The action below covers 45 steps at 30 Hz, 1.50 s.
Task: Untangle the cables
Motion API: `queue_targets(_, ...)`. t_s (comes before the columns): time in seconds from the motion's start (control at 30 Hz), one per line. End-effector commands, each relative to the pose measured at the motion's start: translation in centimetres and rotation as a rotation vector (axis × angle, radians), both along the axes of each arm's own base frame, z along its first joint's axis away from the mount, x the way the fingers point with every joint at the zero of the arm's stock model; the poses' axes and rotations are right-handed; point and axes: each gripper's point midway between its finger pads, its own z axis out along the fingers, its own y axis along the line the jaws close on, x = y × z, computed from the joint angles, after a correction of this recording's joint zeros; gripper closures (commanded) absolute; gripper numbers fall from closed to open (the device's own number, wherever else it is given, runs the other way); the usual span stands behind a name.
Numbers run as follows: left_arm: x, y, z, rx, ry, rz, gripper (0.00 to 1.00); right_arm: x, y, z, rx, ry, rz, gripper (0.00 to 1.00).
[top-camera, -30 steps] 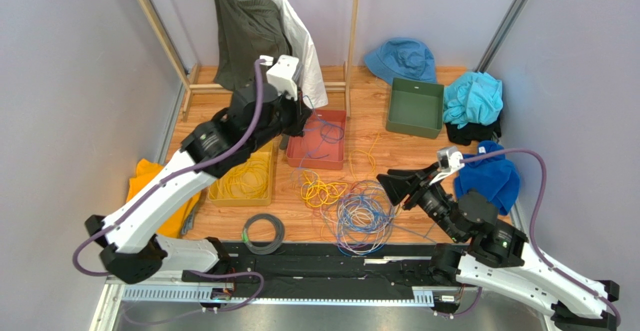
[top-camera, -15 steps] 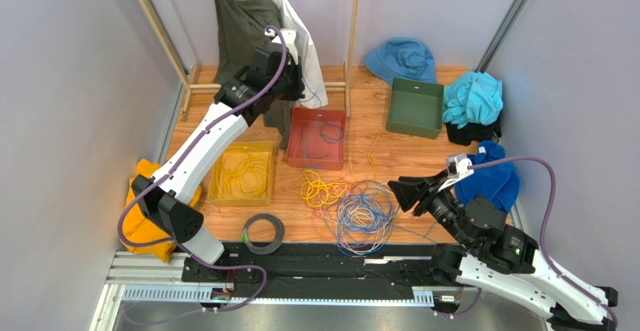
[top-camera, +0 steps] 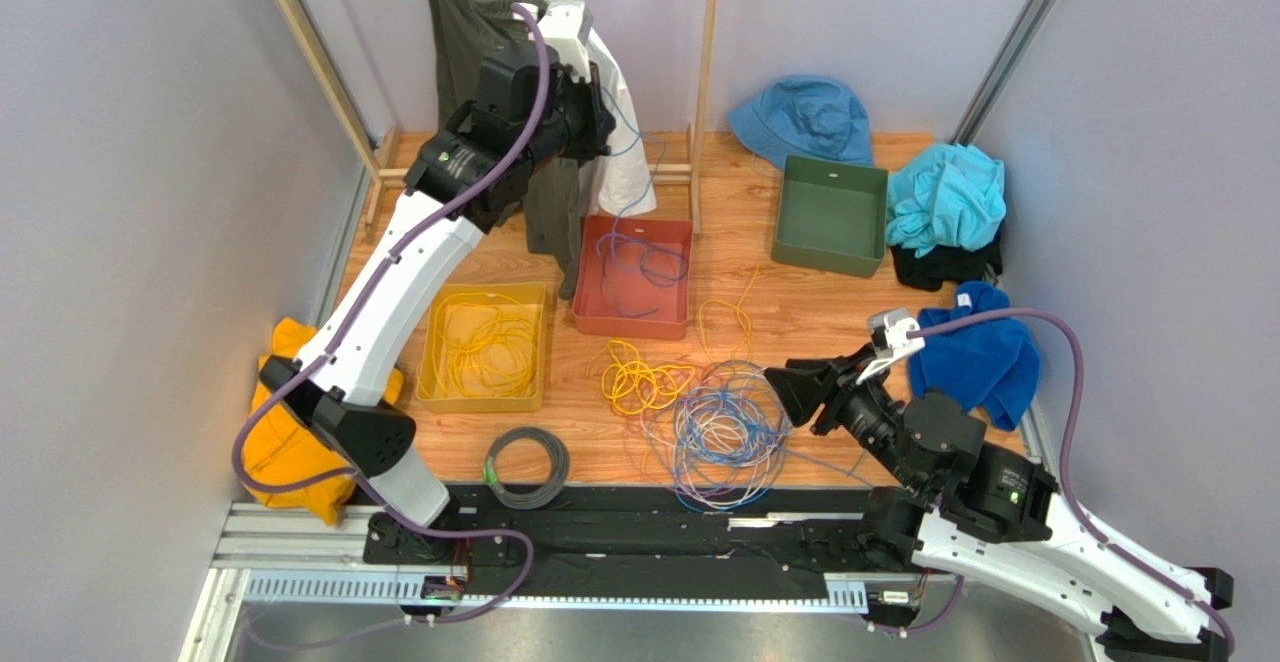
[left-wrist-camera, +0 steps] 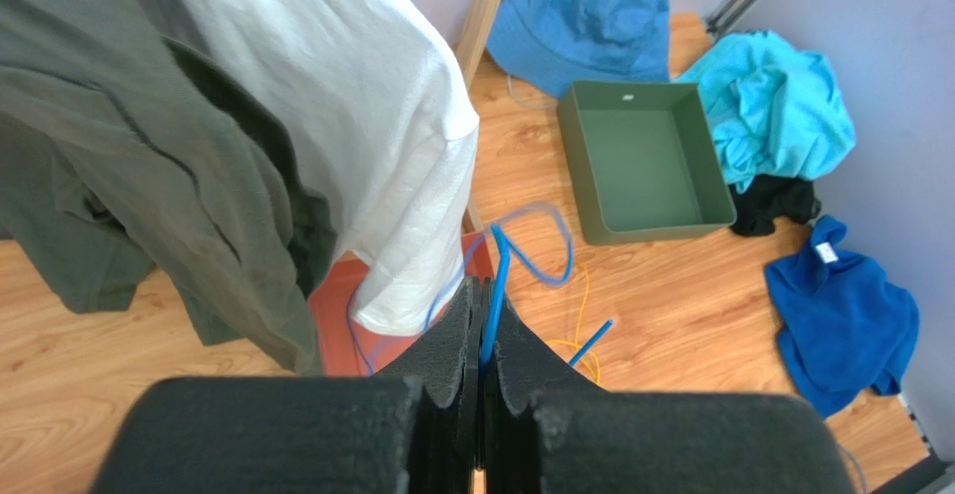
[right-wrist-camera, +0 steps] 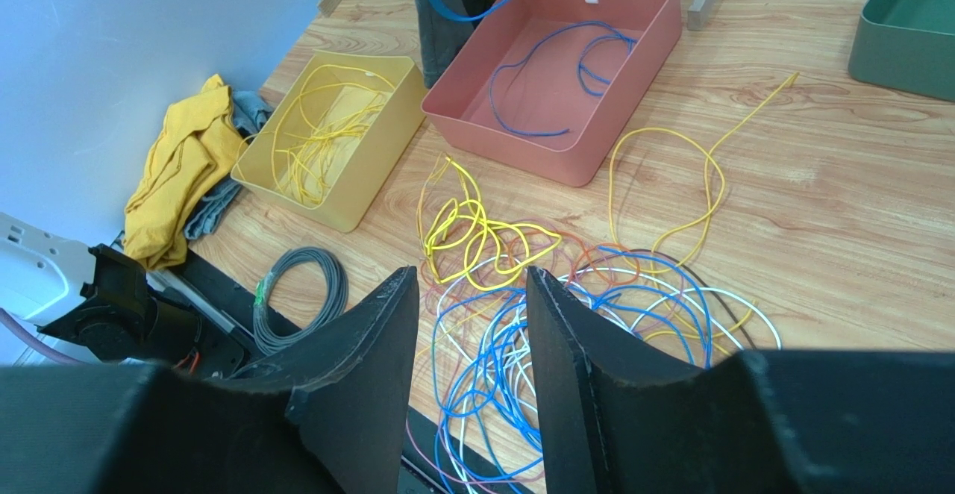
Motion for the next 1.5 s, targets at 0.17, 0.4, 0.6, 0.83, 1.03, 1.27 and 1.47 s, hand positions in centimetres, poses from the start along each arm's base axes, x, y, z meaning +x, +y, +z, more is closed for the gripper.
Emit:
queue_targets(0.17,2.8,-1.4,-10.6,0.092,0.178,-0.008,1.0,-0.3,0.1,0.2,0.063,-0.003,0.009,0.57)
queue_targets(0.4,2.4,-0.9,-21.1,0.108,0.35,0.039,1.0,-0.6,0.6,-0.8,0.049,0.021,0.029,0.57)
queue_targets(0.6,1.5,0.1,-23.3,0.15,0.404,0.063,1.0,-0.4,1.0,-1.2,0.044,0.025,0.034,0.57)
queue_targets(0.83,-0.5,1.6,-23.8,0.153,0.397,0.081,0.65,-0.4,1.5,-1.3,0.055,0.029,0.047,0.57)
queue_targets(1.03,-1.6,3.0,-21.1,0.161,0.362,0.105,0.05,-0.4,1.7,-1.7,0.049,0.045,0.046,0.57)
queue_targets(1.27,-5.4,3.4,-18.1,0.094,0.301,0.068,0.05,0.8,2.0,-4.6,-0.01,0.08,-0.021,0.55)
queue_targets(1.47,-12.7,0.5,-16.5,0.003,0.193,-0.047,0.06,1.5,3.9,-10.0,-0.169,0.189,-0.028,0.55)
